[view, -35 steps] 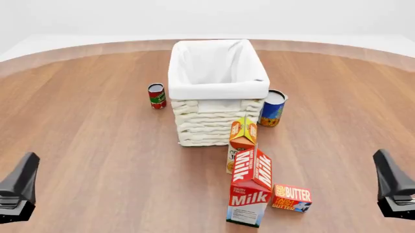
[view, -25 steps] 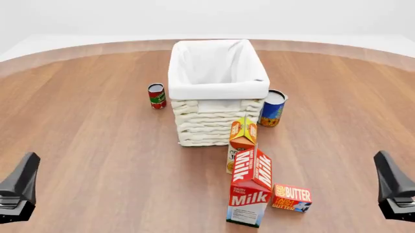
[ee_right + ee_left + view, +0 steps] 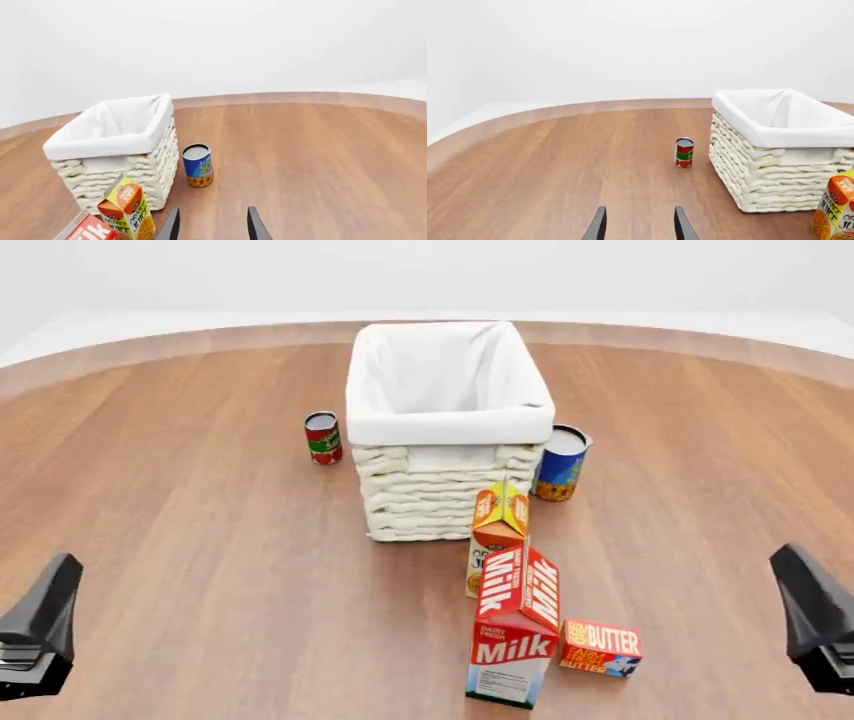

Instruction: Pick up the butter and put it in the basket.

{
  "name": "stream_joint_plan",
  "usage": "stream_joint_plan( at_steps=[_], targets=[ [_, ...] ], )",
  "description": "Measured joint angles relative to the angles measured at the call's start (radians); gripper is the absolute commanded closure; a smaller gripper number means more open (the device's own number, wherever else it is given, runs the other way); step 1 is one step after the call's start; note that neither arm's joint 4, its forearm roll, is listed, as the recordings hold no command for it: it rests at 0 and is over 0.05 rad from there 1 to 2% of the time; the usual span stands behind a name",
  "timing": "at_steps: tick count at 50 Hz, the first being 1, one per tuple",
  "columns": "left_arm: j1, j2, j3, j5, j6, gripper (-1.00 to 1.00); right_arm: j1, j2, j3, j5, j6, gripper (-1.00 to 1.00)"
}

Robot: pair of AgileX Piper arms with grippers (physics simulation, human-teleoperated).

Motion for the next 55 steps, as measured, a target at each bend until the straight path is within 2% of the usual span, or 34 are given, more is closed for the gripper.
stream_joint_plan(
  at_steps=[6,19,32,49,55],
  targets=[
    [0.0,0.0,0.0,0.0,0.0,-1.0,0.068,0.01,-0.059,0.047,0.051,-1.0],
    [0.0,0.0,0.0,0.0,0.0,-1.0,0.232,0.085,-0.139,0.066,0.079,-1.0],
    [0.0,0.0,0.0,0.0,0.0,-1.0,0.321,0.124,-0.203,0.103,0.029,-1.0],
    [0.0,0.0,0.0,0.0,0.0,-1.0,0.518,0.072,-0.273,0.253,-0.012,-1.0],
    [0.0,0.0,0.0,0.0,0.0,-1.0,0.6,0.104,-0.327,0.298,-0.036,-1.0]
  ],
)
